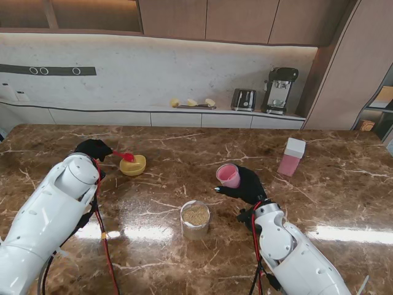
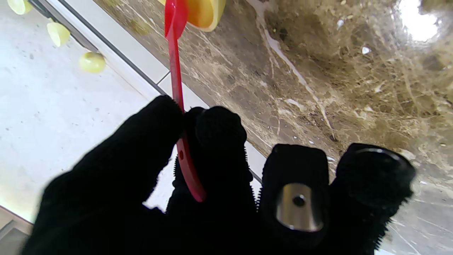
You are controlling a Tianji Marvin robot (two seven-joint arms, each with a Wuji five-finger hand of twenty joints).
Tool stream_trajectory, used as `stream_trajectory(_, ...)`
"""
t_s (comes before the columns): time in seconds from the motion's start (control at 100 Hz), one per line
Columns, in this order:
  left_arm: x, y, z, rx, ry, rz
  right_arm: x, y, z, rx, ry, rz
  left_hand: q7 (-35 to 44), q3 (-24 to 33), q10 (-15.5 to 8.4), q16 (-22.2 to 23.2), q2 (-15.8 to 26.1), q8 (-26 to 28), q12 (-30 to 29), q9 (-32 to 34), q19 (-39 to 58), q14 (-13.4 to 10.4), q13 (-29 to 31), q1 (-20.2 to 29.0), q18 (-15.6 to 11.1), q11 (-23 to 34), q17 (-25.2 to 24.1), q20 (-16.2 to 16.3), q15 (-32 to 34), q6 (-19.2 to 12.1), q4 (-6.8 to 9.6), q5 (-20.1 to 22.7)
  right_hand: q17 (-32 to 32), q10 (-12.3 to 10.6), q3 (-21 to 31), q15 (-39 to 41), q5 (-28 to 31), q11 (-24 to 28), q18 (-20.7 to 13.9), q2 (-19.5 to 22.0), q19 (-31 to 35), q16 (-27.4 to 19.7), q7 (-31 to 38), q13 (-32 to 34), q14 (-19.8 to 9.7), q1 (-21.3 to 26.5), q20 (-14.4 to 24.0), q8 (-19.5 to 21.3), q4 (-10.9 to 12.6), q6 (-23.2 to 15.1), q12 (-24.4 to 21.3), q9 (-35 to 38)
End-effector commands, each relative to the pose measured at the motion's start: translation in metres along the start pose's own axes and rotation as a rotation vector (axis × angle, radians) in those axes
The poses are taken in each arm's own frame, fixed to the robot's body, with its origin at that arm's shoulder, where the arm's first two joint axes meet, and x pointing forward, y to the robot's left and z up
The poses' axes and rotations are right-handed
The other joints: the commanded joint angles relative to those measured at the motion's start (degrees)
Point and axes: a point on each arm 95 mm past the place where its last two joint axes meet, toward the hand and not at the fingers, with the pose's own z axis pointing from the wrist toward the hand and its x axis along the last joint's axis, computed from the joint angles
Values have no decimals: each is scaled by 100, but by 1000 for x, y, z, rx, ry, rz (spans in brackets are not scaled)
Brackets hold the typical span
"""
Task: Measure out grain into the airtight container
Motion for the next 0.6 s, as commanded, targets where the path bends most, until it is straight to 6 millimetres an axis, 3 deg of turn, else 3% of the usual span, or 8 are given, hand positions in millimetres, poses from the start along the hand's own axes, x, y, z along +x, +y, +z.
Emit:
stream_trajectory(0.0,2,7,-1,-10,13,-8,-2,-3,-2,13,-15,4,238,154,-139,-34,259,167,74,209,459,117,297,513,20,168,-8,39,307,-831,164,179,-67,-74,1066,62,515,4,2,1216,-130,20,356,62,-39,469,11,46,-162,-826,24,-35)
stream_trajectory(0.59,3,9,-10,-81,21,38,-1,-2,-2,6,-11,9,158,96,-105,-35,254,-45,42,183,493,117,296,555,10,147,-15,40,306,-730,163,58,-61,-76,1070,62,505,5,3,1209,-130,20,350,60,-33,469,12,45,-161,-825,24,-35)
